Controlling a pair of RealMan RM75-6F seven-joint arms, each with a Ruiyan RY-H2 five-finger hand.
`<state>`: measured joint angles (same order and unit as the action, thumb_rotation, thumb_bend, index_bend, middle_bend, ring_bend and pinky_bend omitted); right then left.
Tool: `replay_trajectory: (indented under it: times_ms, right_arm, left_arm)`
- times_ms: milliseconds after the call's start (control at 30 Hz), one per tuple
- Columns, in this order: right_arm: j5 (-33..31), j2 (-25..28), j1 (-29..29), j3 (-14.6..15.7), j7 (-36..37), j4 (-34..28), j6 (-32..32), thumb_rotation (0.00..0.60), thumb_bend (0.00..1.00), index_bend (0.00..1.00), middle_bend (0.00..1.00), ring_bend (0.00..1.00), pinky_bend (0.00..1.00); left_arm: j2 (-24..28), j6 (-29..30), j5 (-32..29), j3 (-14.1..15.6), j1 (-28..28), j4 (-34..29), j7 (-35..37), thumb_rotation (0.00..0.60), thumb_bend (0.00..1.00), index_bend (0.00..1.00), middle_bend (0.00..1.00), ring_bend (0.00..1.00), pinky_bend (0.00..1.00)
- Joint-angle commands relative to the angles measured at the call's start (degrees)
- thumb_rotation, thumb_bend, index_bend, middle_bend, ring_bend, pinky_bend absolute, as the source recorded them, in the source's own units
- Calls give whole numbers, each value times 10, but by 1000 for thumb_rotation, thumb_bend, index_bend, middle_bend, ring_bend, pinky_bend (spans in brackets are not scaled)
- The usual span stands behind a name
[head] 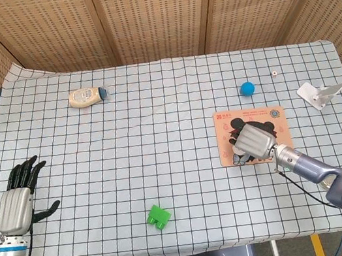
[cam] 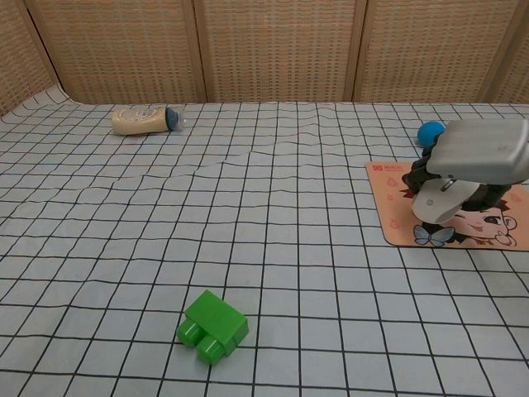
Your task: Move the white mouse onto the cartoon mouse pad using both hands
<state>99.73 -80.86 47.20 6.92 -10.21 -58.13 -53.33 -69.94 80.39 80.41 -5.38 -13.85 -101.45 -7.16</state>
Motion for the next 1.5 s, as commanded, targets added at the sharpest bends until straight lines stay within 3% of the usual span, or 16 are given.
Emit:
replay_trajectory:
  times_ms: [33,267,700,967,1100,1500]
  right_arm:
    - [16,-2,4,9,6,11,-9,600,482,644,441,383,449]
    - [33,-15,8,15,15,34,-19,600,482,640,437,378,441]
    - [36,-37,5,11,-16,66,-26,600,467,606,397,332,253]
    - [25,-41,-2,3,-64,65,-20,600,389,536,191,97,13]
    - [16,-40,-8,-1,-78,59,-17,600,377,508,115,13,0]
    - [1,-23,-46,-3,-105,11,-48,600,375,492,62,0,0]
  left_arm:
    - [-1,0,0,0,0,0,-2,600,192,119,0,0,0]
    - [-3,0,1,0,1,-1,-5,600,192,120,0,0,0]
    - [-1,-4,-3,-3,1,-3,-2,600,192,122,0,0,0]
    - [0,-6,-7,-4,1,-6,-1,600,192,127,0,0,0]
    - [1,-6,-9,-5,2,-7,0,600,192,130,0,0,0]
    - [2,-4,-4,-4,4,-13,2,600,192,136,0,0,0]
